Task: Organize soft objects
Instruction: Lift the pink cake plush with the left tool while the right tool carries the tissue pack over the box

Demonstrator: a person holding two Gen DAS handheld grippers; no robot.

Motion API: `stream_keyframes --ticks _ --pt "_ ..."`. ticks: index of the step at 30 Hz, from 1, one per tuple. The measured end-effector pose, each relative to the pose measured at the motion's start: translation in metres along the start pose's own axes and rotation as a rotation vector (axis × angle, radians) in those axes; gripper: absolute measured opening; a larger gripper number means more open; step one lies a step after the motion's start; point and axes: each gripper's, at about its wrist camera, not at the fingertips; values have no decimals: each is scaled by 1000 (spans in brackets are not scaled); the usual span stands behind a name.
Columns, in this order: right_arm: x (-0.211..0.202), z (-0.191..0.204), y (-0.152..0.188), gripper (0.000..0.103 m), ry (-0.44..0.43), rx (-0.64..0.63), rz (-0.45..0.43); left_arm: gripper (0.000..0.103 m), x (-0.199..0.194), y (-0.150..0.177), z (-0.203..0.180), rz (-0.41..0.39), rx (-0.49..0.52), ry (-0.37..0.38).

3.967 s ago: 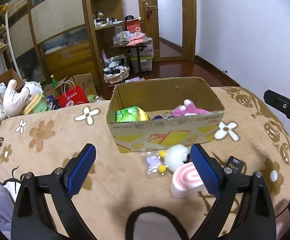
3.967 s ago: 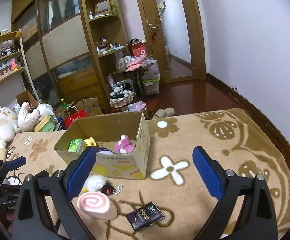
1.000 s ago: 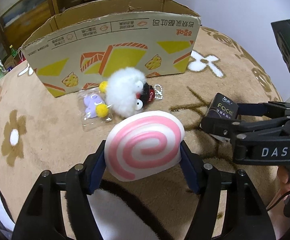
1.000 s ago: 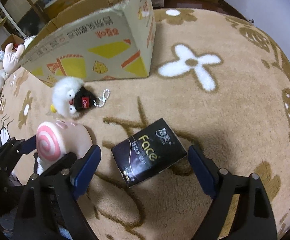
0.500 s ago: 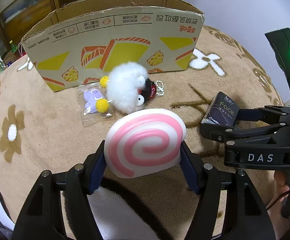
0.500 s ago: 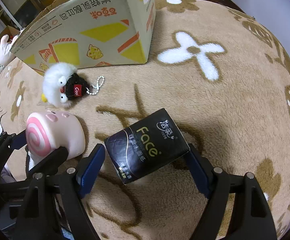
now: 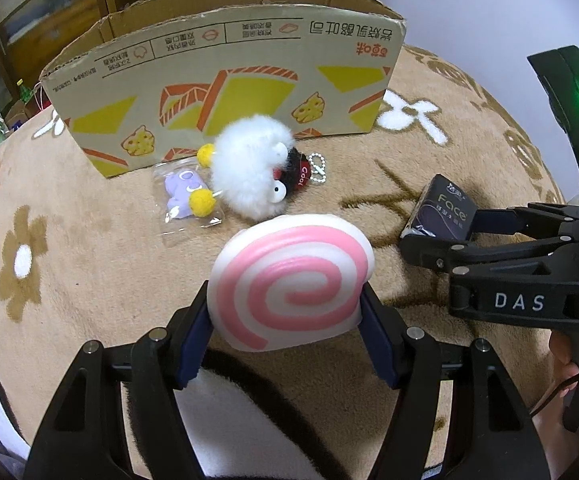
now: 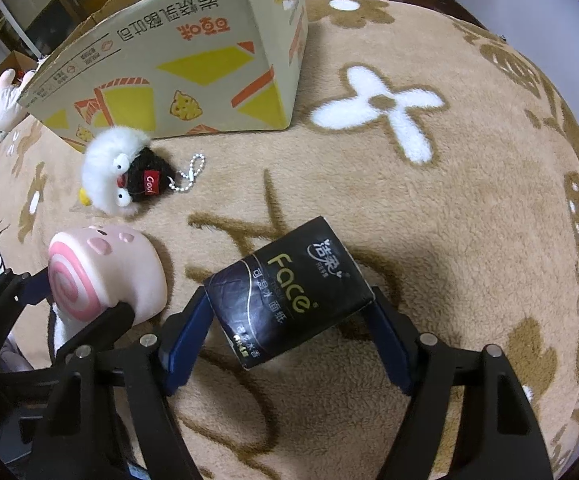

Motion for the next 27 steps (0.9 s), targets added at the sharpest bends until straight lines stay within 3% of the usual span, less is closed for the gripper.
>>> stream_keyframes --ticks 7,12,21,27 --pt "-1 -3 -1 79 -1 3 -5 66 -1 0 -1 -3 0 3" --pt "-9 -5 2 78 -18 12 -40 54 -5 2 -4 -2 12 1" --pt "-24 -12 5 78 -9 28 -107 45 -12 2 -7 -22 26 16" --pt "-41 -17 8 78 -16 44 -172 45 -22 7 -11 -51 37 -29"
Point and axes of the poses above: each gripper's, at about its wrist camera, not at the fingertips, and x roughly the way its jaws point, z to its left, y to its underside, and after that the axes turned 12 degrees about z, right-handed
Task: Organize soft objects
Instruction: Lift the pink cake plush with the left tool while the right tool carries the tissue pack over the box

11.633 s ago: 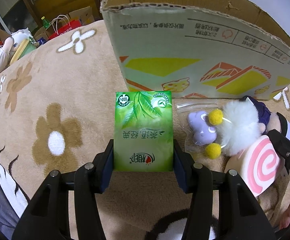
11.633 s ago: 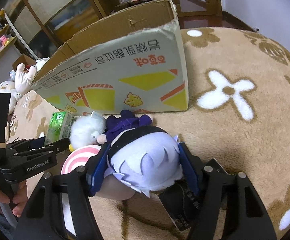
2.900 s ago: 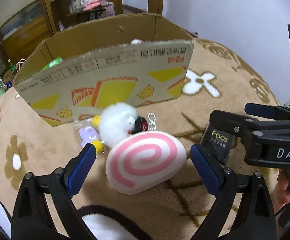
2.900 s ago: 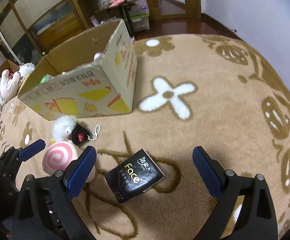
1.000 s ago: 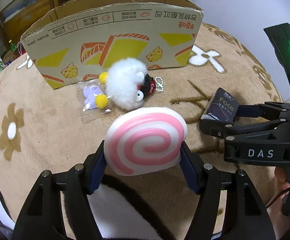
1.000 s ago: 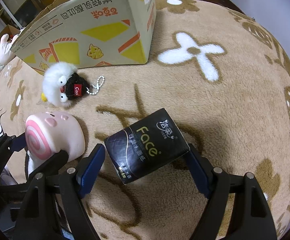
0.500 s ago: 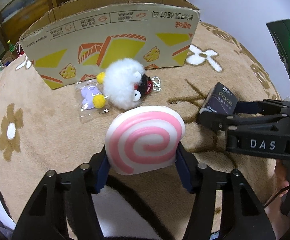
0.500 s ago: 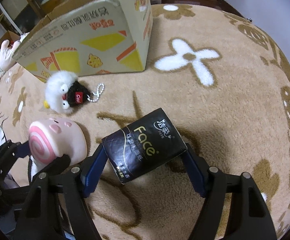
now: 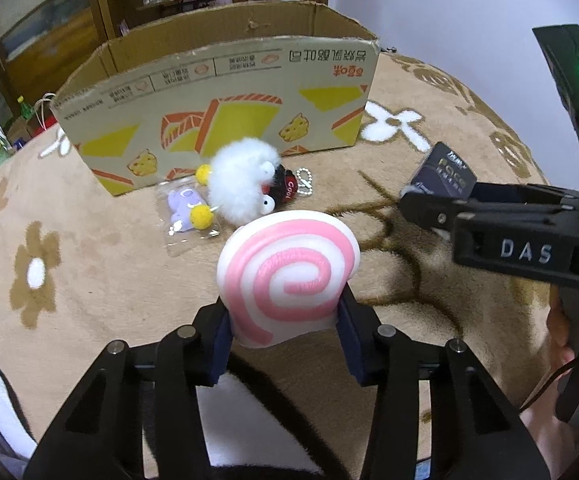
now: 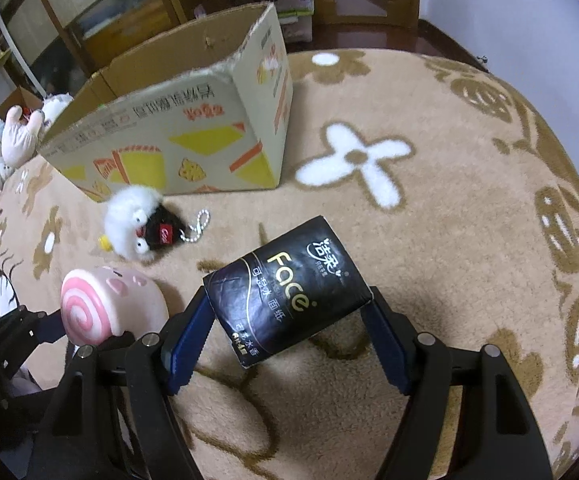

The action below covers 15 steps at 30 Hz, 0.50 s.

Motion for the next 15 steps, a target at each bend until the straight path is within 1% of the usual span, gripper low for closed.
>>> stream_keyframes --ticks 6,10,15 --pt "-14 1 6 78 -12 -8 -56 45 -11 5 0 -38 0 -26" --pt "-24 6 10 78 -26 -26 -95 45 -24 9 3 -81 -20 -52" --pt "-36 13 14 78 -19 -53 -148 45 -41 12 8 -140 -52 -93"
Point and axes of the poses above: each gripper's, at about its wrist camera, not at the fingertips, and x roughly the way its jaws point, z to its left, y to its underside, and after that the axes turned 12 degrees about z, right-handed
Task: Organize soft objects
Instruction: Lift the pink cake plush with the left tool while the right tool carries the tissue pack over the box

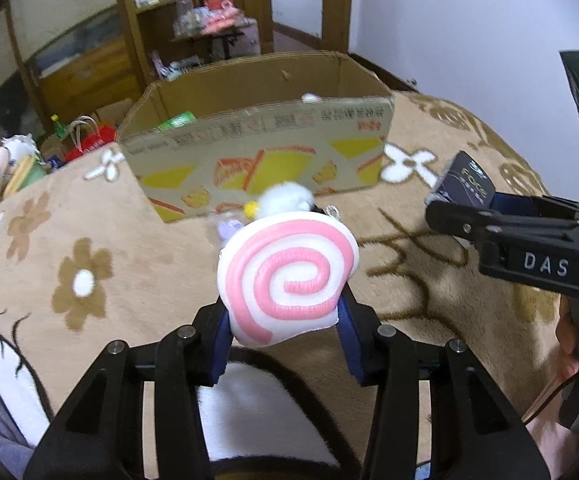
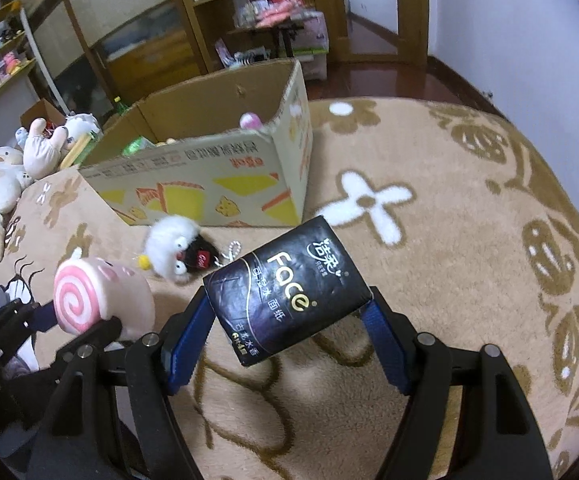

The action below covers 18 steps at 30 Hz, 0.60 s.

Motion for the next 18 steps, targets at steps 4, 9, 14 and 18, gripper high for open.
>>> stream_keyframes --ticks 4,9,14,18 --pt "-13 8 1 78 8 -27 -58 45 -18 1 2 -64 0 -33" --pt "-29 15 3 78 14 -54 -122 45 -34 1 2 -138 7 -64" --pt "-41 19 4 78 19 -74 -180 45 -49 -1 6 -206 1 -78" --pt "-45 23 2 78 26 -83 -211 45 -59 -5 9 -252 4 -85"
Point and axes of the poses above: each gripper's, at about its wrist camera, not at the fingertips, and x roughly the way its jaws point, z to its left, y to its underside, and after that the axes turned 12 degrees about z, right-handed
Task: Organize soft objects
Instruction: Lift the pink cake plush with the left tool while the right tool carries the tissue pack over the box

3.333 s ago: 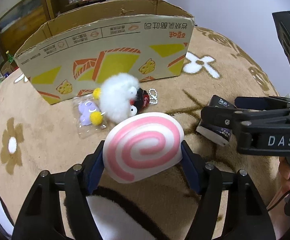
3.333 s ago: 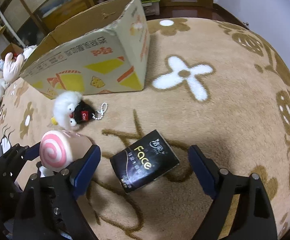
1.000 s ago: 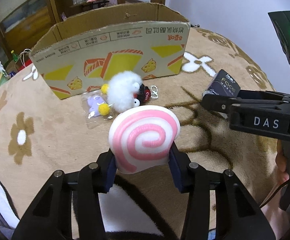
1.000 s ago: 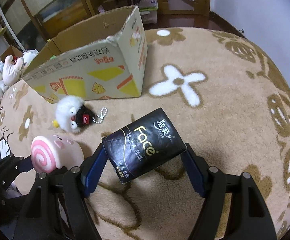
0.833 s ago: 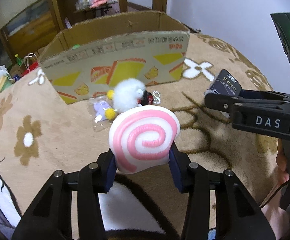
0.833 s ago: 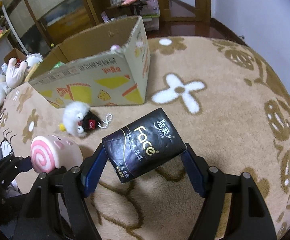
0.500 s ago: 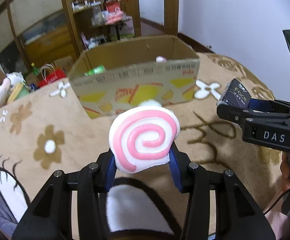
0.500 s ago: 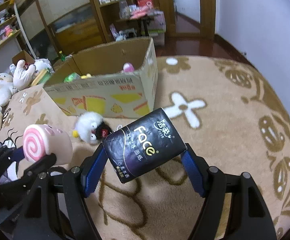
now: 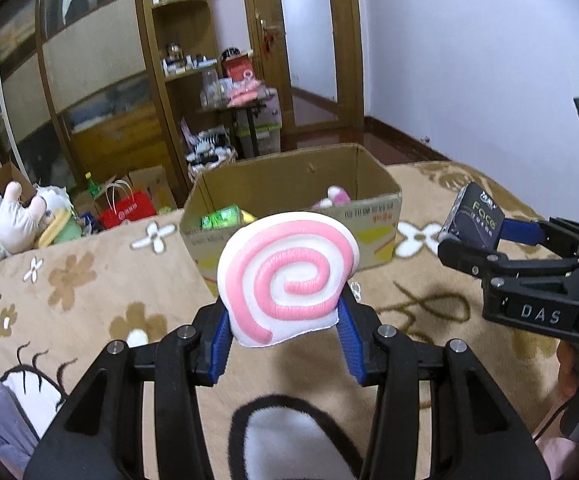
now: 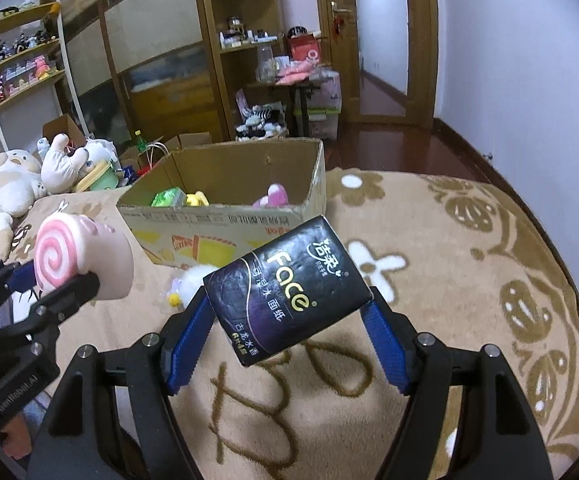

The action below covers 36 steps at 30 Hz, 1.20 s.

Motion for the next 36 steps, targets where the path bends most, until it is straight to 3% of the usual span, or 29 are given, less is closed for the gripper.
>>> stream_keyframes --ticks 13,23,28,36 --pt "-6 3 -23 78 -10 -12 -90 45 -19 -26 21 -118 -16 -15" --pt "-2 14 -66 78 -9 -67 -158 46 -13 -77 43 -189 -34 -7" --pt "4 17 -85 78 -51 -72 -167 46 -1 -100 48 -191 -20 -14" --pt "20 26 -109 78 -44 -131 -179 46 36 -128 57 -152 2 -5"
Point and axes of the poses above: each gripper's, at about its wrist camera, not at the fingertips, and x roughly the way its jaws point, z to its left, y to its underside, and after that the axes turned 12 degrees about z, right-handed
